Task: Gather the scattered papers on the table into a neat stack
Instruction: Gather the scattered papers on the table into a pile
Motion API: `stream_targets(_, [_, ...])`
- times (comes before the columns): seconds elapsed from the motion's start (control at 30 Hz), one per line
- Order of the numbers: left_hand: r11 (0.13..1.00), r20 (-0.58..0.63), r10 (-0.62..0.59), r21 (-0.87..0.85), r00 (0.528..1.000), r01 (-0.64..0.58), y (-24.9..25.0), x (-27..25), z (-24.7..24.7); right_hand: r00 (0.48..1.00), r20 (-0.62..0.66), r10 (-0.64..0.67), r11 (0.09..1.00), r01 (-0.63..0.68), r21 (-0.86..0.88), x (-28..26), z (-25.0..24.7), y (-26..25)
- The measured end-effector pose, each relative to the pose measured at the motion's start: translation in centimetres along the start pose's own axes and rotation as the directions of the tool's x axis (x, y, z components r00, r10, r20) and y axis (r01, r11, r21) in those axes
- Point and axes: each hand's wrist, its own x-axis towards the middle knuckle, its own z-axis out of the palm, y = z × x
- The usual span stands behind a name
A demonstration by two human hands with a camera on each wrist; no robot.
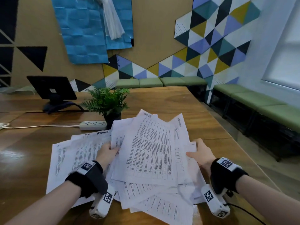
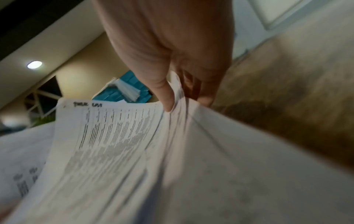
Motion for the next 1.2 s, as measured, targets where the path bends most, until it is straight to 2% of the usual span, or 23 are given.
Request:
stream_targets(0.07, [0.988,0.053,-0.077,-0.127,0.996,0.083,-0.2,0.2,-0.4,1.000,0.003,-0.022,0.982,0.022,-0.185,0.1,-0.2,-0.2])
stream_targets(0.1, [0.977,0.069,-0.104,-0.180,0.992,0.115,-0.3,0.3,-0.4,1.000,0.023,-0.006,0.976,0.011,-0.219,0.1,-0.3,-0.3])
stream_targets(0.2, [0.943,0.125,-0.145,-0.283,0.982,0.175,-0.5,0.1,-0.4,0.999,0.021,0.025,0.991,-0.022,-0.132,0.4,-0.5,-0.3])
stream_targets(0.3, [0.944,0.140,-0.152,-0.274,0.978,0.186,-0.8,0.2,-0.7,1.000,-0.013,-0.019,0.991,0.017,-0.130,0.7,-1.1,-0.4])
stream_targets(0.4, [0.953,0.128,-0.156,-0.239,0.979,0.184,-1.0,0.5,-1.0,0.993,0.083,-0.082,0.972,0.098,-0.215,0.7,-1.1,-0.7])
stream_targets(0.5, [0.948,0.145,-0.150,-0.258,0.978,0.184,-1.3,0.6,-1.1,0.991,0.119,-0.055,0.954,0.088,-0.287,0.8,-1.1,-0.9])
stream_targets(0.6, [0.950,0.119,-0.138,-0.264,0.983,0.165,-1.4,0.7,-1.5,0.995,0.084,-0.057,0.903,0.087,-0.421,1.1,-1.4,-1.3])
stream_targets(0.7, [0.954,0.105,-0.114,-0.267,0.988,0.139,-1.1,0.7,-2.0,0.987,0.004,-0.162,0.856,0.142,-0.497,1.6,-2.1,-2.1])
stream_targets(0.77, [0.954,0.121,-0.108,-0.267,0.987,0.137,-0.8,0.7,-2.2,0.984,-0.043,-0.174,0.889,0.138,-0.436,2.6,-2.4,-3.0])
stream_targets(0.87, [0.943,0.146,-0.135,-0.283,0.980,0.172,-0.7,0.9,-2.4,0.995,-0.073,-0.067,0.970,0.048,-0.237,4.8,-2.0,-4.0])
stream_targets(0.93, [0.931,0.160,-0.148,-0.311,0.976,0.192,-0.7,0.9,-2.4,0.999,0.008,0.052,0.998,-0.052,0.018,5.7,-1.3,-4.5])
stream_targets(1.0, [0.909,0.184,-0.150,-0.360,0.972,0.208,-0.9,0.8,-2.4,0.982,0.142,0.125,0.964,-0.154,0.215,5.6,-0.7,-4.7])
stream_targets(1.1, [0.882,0.169,-0.187,-0.405,0.968,0.242,-1.3,1.0,-2.0,0.921,0.355,0.161,0.923,-0.268,0.277,4.6,-0.2,-3.9])
stream_targets(1.17, [0.874,0.155,-0.211,-0.411,0.965,0.258,-1.5,1.4,-1.7,0.893,0.424,0.149,0.925,-0.277,0.259,3.9,0.6,-2.9])
stream_targets(1.2, [0.876,0.151,-0.219,-0.406,0.964,0.262,-1.5,1.4,-1.5,0.895,0.422,0.142,0.928,-0.268,0.257,3.8,1.0,-2.4])
